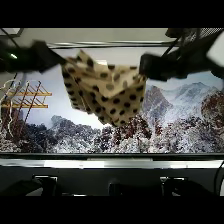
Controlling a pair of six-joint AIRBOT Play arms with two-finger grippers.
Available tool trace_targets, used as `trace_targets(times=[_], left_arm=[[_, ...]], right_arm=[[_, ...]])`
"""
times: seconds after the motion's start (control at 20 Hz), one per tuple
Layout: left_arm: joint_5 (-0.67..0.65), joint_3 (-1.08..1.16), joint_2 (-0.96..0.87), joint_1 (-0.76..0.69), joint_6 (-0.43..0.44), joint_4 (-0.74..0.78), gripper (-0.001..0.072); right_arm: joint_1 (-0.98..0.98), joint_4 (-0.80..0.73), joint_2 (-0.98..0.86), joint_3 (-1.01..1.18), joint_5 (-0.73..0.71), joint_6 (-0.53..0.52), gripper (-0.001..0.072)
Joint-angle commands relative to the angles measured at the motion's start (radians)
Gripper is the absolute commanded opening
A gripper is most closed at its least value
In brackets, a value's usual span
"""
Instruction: Fold the clothes and pants, and hang the long-sleeved shirts on hangers.
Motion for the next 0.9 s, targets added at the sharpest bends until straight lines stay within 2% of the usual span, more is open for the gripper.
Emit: trace_targets(times=[0.0,0.15,0.3,0.35,0.45,0.65,0.7,0.75,0.8,0.85], left_arm=[[0.098,-0.317,0.036,-0.135,-0.172,0.045,0.0025],[0.33,-0.599,0.041,-0.262,-0.281,0.038,0.0025],[0.596,-0.788,0.029,-0.355,-0.283,-0.05,0.0025],[0.665,-0.827,0.026,-0.377,-0.284,-0.053,0.0025],[0.737,-0.866,0.012,-0.396,-0.302,-0.055,0.0025],[0.759,-0.872,-0.016,-0.397,-0.305,-0.054,0.0025],[0.771,-0.872,-0.018,-0.397,-0.305,-0.054,0.0025],[0.778,-0.872,-0.018,-0.397,-0.305,-0.054,0.0025],[0.779,-0.872,-0.018,-0.397,-0.305,-0.054,0.0025],[0.779,-0.872,-0.018,-0.397,-0.305,-0.053,0.0025]], right_arm=[[0.107,-0.218,0.021,-0.258,0.0,0.115,0.0027],[0.129,-0.234,0.025,-0.447,-0.098,0.245,0.0027],[0.129,-0.201,0.019,-0.58,-0.253,0.359,0.0028],[0.129,-0.172,0.013,-0.598,-0.263,0.375,0.0028],[0.129,-0.117,-0.001,-0.614,-0.254,0.375,0.0029],[0.129,-0.116,-0.002,-0.618,-0.175,0.352,0.0035],[0.129,-0.12,-0.002,-0.618,-0.151,0.348,0.0123],[0.129,-0.12,-0.002,-0.618,-0.14,0.348,0.0298],[0.129,-0.114,-0.002,-0.618,-0.126,0.353,0.0387],[0.129,-0.11,-0.002,-0.618,-0.105,0.365,0.0387]])
